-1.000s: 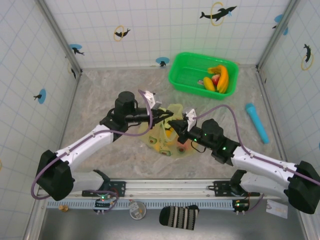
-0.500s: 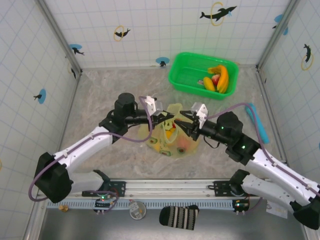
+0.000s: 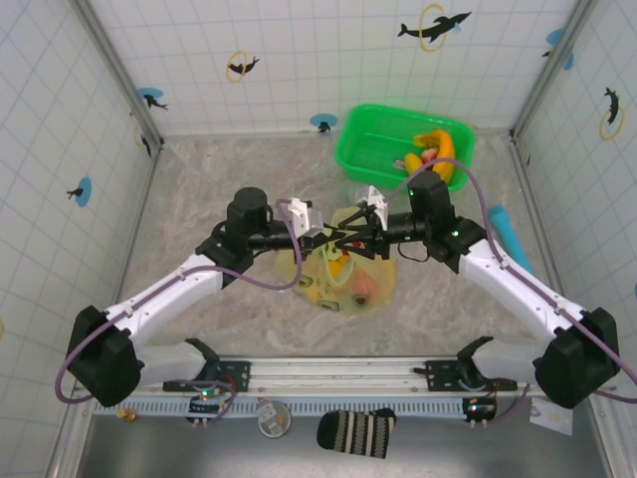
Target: Place the fake fruits into the plastic bag and tie a complex knot
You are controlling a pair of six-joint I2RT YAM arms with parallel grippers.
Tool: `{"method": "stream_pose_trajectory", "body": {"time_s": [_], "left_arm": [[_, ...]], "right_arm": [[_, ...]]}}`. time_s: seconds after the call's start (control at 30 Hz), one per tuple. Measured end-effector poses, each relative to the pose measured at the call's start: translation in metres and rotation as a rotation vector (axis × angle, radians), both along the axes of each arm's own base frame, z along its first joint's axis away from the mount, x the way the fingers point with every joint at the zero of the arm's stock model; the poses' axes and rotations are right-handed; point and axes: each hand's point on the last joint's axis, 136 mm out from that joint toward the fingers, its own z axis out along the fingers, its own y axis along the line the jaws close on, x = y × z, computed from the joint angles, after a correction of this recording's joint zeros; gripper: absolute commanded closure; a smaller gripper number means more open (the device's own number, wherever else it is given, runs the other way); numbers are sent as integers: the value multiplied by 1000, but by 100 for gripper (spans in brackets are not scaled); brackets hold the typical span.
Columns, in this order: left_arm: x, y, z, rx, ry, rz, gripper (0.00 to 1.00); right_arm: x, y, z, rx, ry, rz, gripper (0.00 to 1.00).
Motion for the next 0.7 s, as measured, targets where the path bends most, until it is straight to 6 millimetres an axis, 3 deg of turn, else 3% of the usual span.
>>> {"method": "stream_pose_trajectory", "body": {"time_s": [0.37,0.43,0.57,0.7], "left_arm": [[-1,0,0,-2,0,-7,100],[-1,0,0,-2,1,-8,100],[0,0,0,0,1,1,100],[4,1,-1,3,-2,20,100]], "right_arm": [[-8,6,-23,-44,165,78,54],[-8,8,-25,-45,185,84,63],[-7,13,-32,-53,219,88,94],[-2,14,-33,-77,206,65,100]]}}
